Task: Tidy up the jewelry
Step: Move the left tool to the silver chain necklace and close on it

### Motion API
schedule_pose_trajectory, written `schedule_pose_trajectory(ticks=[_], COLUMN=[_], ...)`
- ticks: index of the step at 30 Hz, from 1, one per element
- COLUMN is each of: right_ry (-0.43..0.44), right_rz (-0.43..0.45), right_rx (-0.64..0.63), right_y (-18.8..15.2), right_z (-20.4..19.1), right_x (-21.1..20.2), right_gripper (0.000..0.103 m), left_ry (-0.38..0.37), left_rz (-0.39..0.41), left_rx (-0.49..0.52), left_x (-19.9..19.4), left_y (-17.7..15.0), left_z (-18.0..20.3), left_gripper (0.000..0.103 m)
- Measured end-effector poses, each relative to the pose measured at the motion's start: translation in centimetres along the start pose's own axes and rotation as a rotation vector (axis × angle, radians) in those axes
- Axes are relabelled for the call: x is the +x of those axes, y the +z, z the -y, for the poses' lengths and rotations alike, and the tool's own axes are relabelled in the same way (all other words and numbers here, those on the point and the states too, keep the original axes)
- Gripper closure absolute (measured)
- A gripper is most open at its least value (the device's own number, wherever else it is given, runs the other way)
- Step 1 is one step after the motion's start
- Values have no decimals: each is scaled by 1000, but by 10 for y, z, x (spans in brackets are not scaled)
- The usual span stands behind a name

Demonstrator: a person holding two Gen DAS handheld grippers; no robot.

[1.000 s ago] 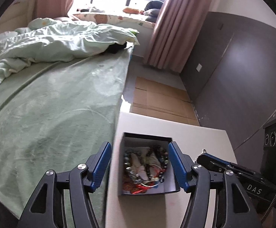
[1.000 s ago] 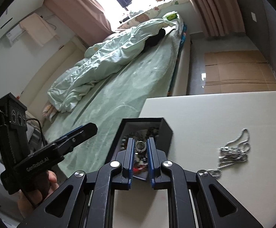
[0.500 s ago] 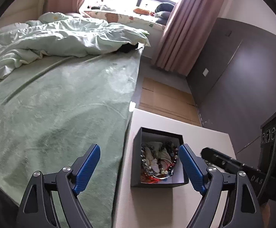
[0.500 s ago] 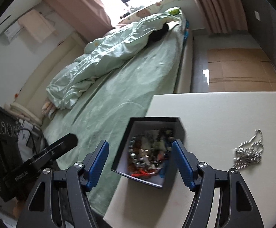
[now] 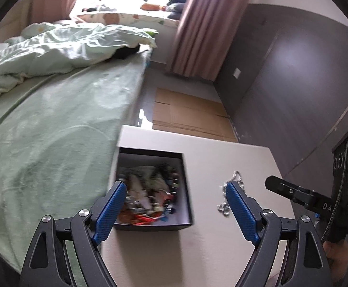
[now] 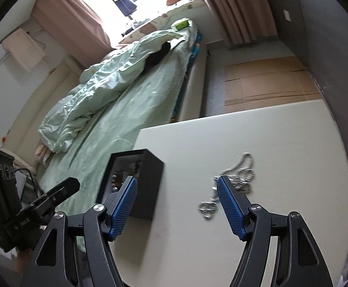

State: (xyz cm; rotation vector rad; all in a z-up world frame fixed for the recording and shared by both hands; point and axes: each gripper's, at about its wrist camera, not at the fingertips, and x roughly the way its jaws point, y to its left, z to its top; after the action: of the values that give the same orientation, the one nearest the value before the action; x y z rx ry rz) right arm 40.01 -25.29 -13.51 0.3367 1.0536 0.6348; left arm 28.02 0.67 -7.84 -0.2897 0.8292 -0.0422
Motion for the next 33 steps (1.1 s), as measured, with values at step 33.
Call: schedule_pose_trajectory(ticks=[33], right_ry=[-119], right_rz=[55], right_rx=[274], right_y=[-16], right_z=[130], right_x=[-57], right_gripper=[34], left_ry=[-20], left_rz=[-320], left_rx=[434], left_x=[150], left_y=[-16], left_z=[132], left_gripper=[17])
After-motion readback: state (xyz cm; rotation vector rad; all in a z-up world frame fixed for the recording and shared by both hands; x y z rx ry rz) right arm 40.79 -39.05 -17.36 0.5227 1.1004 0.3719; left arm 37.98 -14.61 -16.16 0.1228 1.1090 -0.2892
